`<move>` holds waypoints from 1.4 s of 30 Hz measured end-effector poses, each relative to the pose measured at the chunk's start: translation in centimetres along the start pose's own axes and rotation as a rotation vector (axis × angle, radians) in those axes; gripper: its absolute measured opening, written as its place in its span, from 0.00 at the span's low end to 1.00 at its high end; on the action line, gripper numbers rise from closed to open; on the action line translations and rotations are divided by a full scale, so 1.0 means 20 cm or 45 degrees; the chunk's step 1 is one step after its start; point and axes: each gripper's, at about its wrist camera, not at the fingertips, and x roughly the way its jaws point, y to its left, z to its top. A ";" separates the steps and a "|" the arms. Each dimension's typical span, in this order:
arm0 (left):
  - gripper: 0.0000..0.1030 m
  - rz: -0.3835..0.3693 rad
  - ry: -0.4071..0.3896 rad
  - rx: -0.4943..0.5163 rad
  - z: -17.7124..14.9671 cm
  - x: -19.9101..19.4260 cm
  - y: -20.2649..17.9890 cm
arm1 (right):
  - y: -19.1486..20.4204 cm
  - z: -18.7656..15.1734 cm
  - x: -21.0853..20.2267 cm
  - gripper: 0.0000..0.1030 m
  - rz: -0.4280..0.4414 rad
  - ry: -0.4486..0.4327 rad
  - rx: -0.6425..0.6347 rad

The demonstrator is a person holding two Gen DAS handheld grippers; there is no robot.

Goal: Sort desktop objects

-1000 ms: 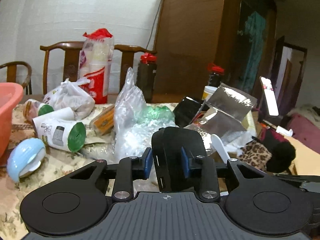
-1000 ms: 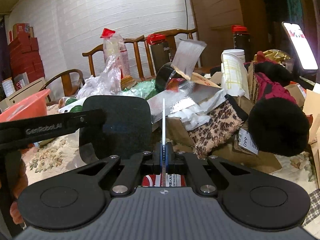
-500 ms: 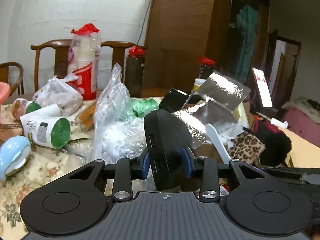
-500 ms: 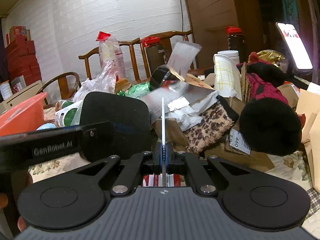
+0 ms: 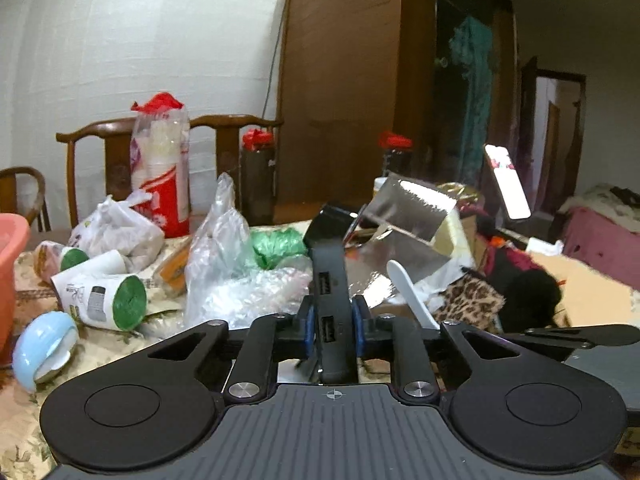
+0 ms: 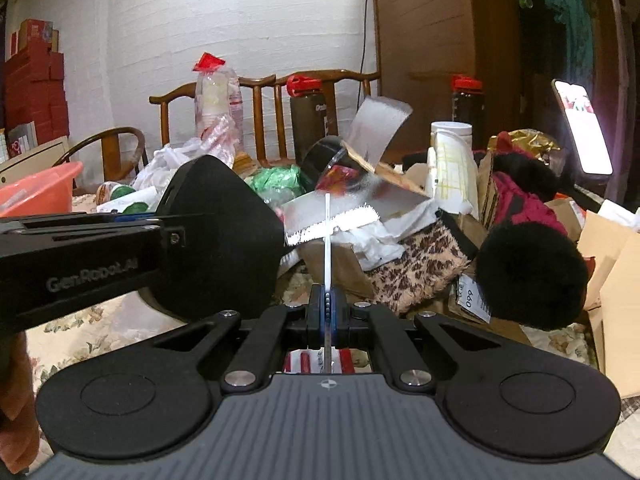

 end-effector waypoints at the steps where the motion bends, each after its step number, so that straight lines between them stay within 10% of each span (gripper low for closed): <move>1: 0.13 0.007 -0.014 0.005 0.01 -0.02 0.00 | 0.00 0.00 -0.01 0.03 0.000 -0.007 0.005; 17: 0.00 0.038 -0.119 0.034 0.15 -0.26 0.12 | 0.12 0.12 -0.13 0.03 0.029 -0.089 -0.028; 22: 0.89 0.022 -0.060 0.017 0.01 -0.31 0.16 | 0.14 0.10 -0.13 0.03 0.019 -0.096 -0.048; 31: 0.87 -0.008 0.080 0.394 -0.30 -0.37 -0.03 | 0.07 0.07 -0.13 0.03 0.019 -0.062 0.037; 42: 0.87 -0.045 0.225 0.349 -0.38 -0.35 -0.04 | 0.01 0.00 -0.21 0.03 -0.037 -0.029 0.006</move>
